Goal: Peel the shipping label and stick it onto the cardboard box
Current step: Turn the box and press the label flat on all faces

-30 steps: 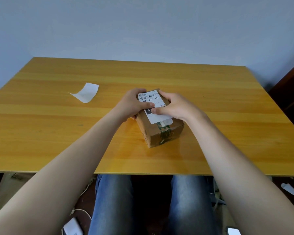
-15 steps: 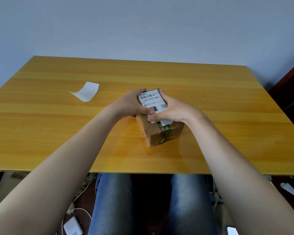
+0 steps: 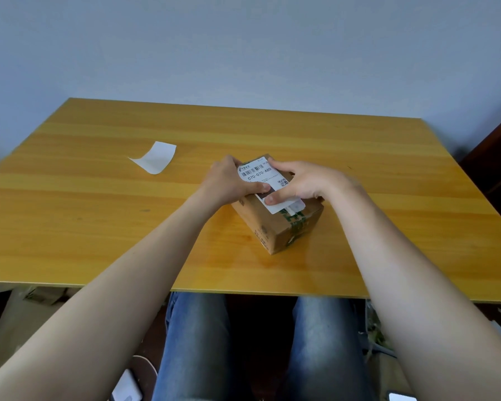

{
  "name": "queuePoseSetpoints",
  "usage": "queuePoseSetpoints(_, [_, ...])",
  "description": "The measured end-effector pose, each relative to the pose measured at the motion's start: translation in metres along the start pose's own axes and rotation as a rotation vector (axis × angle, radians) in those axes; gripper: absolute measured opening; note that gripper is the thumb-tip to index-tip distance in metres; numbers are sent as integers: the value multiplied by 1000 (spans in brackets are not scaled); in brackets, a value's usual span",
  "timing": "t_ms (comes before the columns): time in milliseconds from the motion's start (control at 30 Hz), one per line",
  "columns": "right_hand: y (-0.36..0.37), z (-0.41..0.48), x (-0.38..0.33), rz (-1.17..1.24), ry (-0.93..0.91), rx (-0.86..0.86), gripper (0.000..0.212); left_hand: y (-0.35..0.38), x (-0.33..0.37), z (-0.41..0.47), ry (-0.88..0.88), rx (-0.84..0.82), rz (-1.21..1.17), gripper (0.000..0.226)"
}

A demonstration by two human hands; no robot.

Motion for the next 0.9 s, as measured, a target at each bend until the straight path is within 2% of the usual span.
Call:
queuePoseSetpoints(133, [6,-9,-1,-116,23,-48,105,-8,-2,-4,-14,74,250,86])
queuePoseSetpoints(267, [10,-22,0,-171,63,-70,81,-10,0,-12,-36,88,334,89])
queuePoseSetpoints(467, [0,-24,1,37,88,42,56,-17,-4,-21,-90,25,386,81])
queuePoseSetpoints(567, [1,-19,6,119,94,95,39,-14,-3,-25,-112,-34,295,73])
queuePoseSetpoints(700, [-3,-11,9,144,110,161,29,-5,4,-26,-120,-83,142,68])
queuePoseSetpoints(900, [-11,0,11,137,96,246,42,-6,9,-20,-130,-10,38,67])
Point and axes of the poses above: each hand's wrist, its own z-axis towards the middle knuckle, its own y-axis out of the palm, x = y × z, the point moved 10 cm from there along z, towards the middle knuckle, and after that the axes turned 6 degrees about x, right-handed, at the moved point
